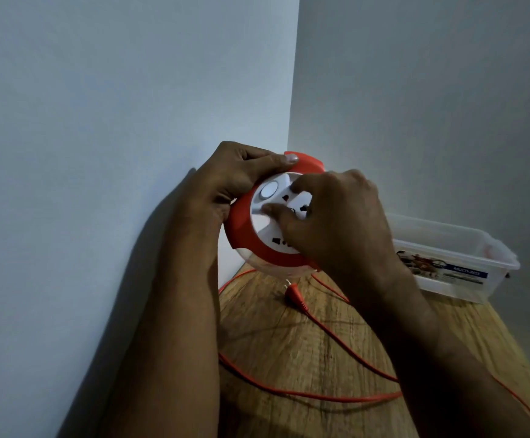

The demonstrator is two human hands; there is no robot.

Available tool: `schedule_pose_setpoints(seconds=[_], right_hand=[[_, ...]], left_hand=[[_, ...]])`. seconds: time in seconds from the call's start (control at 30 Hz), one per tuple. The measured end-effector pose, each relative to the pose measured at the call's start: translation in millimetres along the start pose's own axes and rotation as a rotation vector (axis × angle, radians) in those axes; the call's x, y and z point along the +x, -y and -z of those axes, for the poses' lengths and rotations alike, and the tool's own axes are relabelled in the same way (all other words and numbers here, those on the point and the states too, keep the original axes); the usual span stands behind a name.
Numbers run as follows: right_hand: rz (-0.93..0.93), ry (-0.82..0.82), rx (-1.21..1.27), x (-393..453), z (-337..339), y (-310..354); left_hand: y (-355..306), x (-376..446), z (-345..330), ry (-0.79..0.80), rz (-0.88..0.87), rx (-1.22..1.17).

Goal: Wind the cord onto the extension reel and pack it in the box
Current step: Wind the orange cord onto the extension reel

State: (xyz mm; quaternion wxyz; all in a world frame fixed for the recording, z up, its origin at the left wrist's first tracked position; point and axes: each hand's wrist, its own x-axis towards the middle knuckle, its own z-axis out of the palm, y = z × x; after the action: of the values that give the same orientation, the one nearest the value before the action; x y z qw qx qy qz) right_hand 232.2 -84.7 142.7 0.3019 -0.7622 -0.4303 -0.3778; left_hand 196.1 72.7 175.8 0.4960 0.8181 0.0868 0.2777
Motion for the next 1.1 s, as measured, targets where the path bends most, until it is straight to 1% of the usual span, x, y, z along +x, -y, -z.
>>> schedule_pose_setpoints(seconds=[0.07,0.13,0.2,0.3,0.37,0.53,0.7,0.8,0.87,0.97,1.03,1.1], right_hand=[[0.049,0.001,-0.085,3,13,0],[0.158,0.060,-0.108,7,29,-1],[0.272,0.204,-0.114,10,39,-1],[0.376,0.446,-0.262,9,40,2],[0.397,0.502,-0.360,7,33,2],[0.401,0.460,-0.377,3,22,2],[0.404,0.333,-0.350,5,10,-7],[0.384,0.238,-0.263,2,8,-11],[0.314,0.176,-0.211,1,5,-12],[0.126,0.070,-0.069,-1,-2,-5],[0.054,0.092,-0.038,-1,-2,3],[0.036,0.185,-0.065,1,4,6]], left_hand=[[0,0,1,0.006,-0.010,0.003],[0,0,2,0.005,-0.033,0.007],[1,-1,4,0.009,-0.052,-0.006],[0,-1,5,0.002,-0.053,0.041],[-1,0,4,-0.006,-0.043,0.051],[2,1,4,-0.010,-0.037,0.048],[-1,0,3,-0.001,-0.034,0.072],[-3,-1,-1,0.017,-0.035,0.064],[-2,-1,-2,0.000,-0.015,0.026],[-4,-2,-2,-0.033,0.025,-0.044],[-3,-2,-2,-0.028,0.021,-0.030],[-3,-2,-2,-0.020,0.022,-0.008]])
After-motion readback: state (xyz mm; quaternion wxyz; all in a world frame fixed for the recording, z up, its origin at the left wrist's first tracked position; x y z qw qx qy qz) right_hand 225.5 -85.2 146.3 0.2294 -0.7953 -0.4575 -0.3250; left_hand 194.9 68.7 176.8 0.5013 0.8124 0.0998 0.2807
